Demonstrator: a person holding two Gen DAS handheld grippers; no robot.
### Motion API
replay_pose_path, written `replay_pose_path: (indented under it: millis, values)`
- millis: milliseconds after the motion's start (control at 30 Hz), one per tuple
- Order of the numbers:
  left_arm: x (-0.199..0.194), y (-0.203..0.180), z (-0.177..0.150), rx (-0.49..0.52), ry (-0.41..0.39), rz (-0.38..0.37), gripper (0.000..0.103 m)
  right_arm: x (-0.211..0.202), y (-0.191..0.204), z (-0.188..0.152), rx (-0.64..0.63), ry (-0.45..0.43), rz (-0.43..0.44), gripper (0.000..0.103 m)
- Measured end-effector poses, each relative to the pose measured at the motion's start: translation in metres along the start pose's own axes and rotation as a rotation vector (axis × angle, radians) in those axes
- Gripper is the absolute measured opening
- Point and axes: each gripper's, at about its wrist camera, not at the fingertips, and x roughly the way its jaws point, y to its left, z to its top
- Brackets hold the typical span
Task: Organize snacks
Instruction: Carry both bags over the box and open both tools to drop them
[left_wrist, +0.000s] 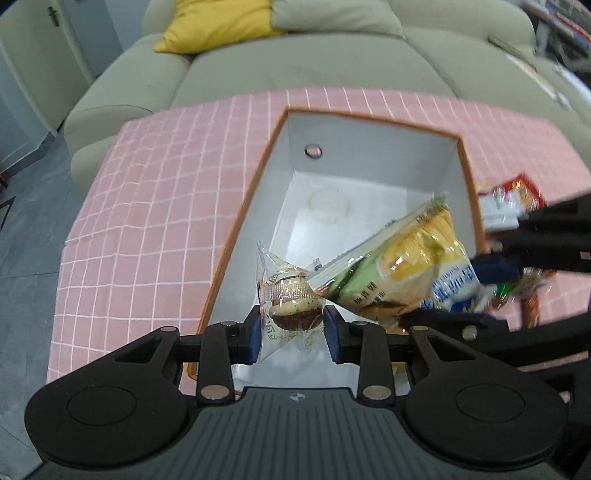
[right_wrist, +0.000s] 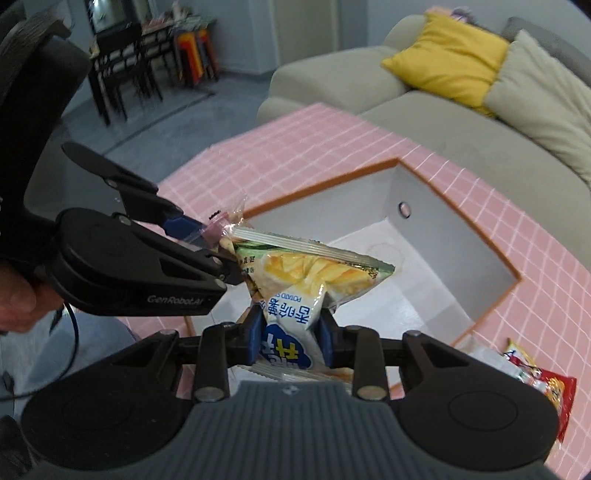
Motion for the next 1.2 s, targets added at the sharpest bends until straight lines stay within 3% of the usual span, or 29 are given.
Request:
replay_pose_path:
  millis: [167,600,833,1000,1033,1200]
  values:
    - [0.02,0.001,0.002,0.038,0.06,0.017,0.038,0.031,-0.004,0.001,-0.055,0.1,0.011,0.028]
    - [0.052,-0.003,0.0,0.111,0.18,0.054,0.038,0.092,-0.017,-0.008,-0.036,0.278,0.043,0.028]
    - [0.067,-0.009,0.001,0.13,0.216,0.058,0.039,0.104,-0.02,-0.017,-0.028,0.335,0.069,0.029]
    - [0.074,-0.01,0.005,0.117,0.227,0.059,0.04,0.106,-0.028,-0.013,-0.011,0.328,0.085,0.032]
    - [0.076,-0.007,0.007,0.107,0.227,0.057,0.04,0.104,-0.027,-0.012,-0.02,0.322,0.084,0.033]
    - [0.072,-0.007,0.004,0.091,0.205,0.037,0.048,0.086,-0.025,-0.007,-0.049,0.285,0.068,0.058]
